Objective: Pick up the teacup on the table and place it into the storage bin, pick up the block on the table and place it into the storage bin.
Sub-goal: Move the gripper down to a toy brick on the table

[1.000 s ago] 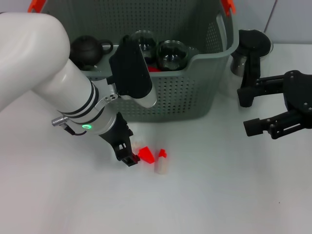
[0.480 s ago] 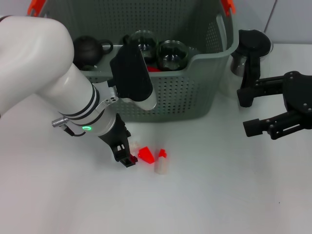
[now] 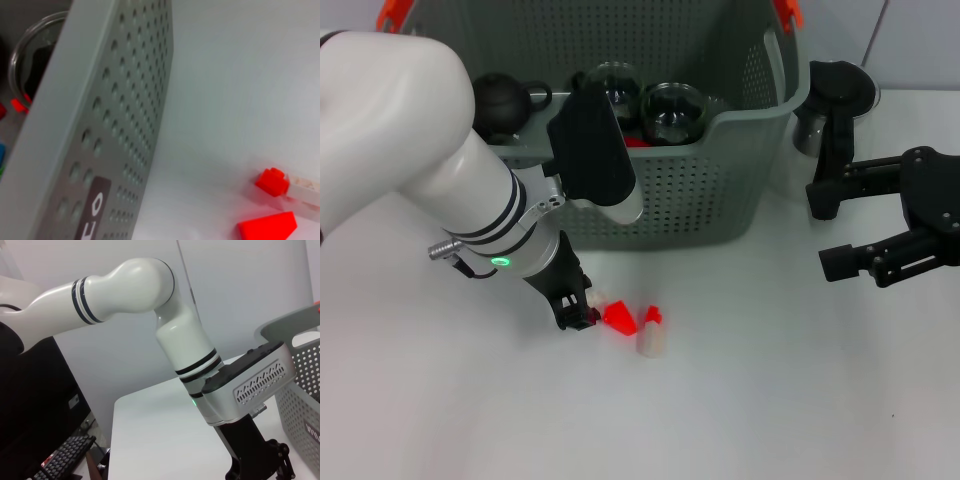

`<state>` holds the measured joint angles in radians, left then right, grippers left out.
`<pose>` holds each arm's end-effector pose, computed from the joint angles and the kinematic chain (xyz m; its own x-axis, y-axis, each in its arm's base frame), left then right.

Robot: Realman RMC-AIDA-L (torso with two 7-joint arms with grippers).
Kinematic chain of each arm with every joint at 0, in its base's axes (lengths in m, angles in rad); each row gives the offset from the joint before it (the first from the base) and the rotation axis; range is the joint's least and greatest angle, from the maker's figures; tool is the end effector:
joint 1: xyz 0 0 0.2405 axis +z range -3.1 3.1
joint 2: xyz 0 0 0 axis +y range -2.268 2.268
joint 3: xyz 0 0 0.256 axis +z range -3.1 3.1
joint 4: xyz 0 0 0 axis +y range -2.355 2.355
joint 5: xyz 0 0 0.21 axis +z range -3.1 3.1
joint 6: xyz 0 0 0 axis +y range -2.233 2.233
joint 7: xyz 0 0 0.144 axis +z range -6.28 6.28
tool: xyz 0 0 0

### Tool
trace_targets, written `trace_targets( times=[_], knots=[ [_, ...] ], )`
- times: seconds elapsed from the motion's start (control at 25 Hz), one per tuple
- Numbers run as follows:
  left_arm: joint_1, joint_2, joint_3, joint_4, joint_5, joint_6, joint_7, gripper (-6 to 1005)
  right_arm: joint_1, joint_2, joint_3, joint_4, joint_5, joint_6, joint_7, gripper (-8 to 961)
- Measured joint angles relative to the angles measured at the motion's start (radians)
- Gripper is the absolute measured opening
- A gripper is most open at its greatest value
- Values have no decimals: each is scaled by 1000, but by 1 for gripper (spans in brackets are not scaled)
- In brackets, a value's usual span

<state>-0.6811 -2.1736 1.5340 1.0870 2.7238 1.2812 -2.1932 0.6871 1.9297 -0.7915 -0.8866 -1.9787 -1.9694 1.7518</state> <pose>-0.1838 0.3621 -0.0753 0.8600 0.2595 -0.4394 0.1206 -0.9400 -0.3190 0.1851 0.3419 0.0776 0.8829 -0.3160 -0.3474 -0.2833 -0.9484 0.1428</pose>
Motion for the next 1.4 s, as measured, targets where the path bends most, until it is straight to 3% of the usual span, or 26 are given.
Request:
trace_targets(
  times=[0.36,1.4],
  knots=[
    [-5,1,8,-14,1,-1,0,394,0,0,2,0,0,0,-6,941],
    [-23,3,11,-17,14,37,-8,204,-1,-2,19,2,1,0,-9,942]
  ],
)
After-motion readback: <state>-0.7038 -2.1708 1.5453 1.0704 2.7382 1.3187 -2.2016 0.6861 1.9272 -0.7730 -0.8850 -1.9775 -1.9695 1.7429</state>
